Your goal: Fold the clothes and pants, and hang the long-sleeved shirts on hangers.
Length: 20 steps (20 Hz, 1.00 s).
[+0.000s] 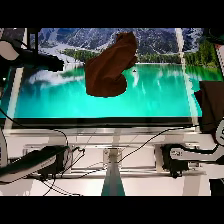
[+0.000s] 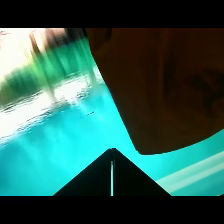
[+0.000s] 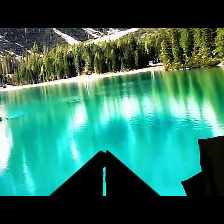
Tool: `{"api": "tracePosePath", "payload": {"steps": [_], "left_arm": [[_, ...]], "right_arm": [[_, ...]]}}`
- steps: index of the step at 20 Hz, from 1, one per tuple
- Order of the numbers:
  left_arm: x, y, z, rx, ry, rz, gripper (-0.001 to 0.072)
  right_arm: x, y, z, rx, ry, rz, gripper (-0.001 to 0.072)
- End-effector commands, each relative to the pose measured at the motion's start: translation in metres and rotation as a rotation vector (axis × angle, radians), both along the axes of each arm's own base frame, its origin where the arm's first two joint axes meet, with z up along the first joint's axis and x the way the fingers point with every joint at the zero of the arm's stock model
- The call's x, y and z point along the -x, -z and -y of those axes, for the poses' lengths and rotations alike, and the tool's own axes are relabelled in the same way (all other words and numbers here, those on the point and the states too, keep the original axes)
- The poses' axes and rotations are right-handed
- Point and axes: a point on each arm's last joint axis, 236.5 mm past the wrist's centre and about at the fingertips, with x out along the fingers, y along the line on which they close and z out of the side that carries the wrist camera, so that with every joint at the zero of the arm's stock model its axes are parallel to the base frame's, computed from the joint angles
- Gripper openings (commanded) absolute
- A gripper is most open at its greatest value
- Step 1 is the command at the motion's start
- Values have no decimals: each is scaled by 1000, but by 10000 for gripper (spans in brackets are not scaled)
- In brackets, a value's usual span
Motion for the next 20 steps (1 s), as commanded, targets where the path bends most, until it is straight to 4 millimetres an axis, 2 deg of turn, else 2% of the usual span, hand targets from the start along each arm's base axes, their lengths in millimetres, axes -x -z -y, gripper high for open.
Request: {"api": "tracePosePath", "payload": {"steps": [1,15,17,20], "left_arm": [[0,0,0,-1,0,1,14],[-3,-2,-1,1,-6,16,14],[-4,-4,4,25,-5,18,14],[-16,-8,4,36,-25,63,14]], "right_arm": [[0,-1,0,0,0,1,14],[0,-1,0,-1,-1,3,13],[0,-1,-1,-4,-2,4,13],[-1,-1,-2,-6,-4,8,13]]}}
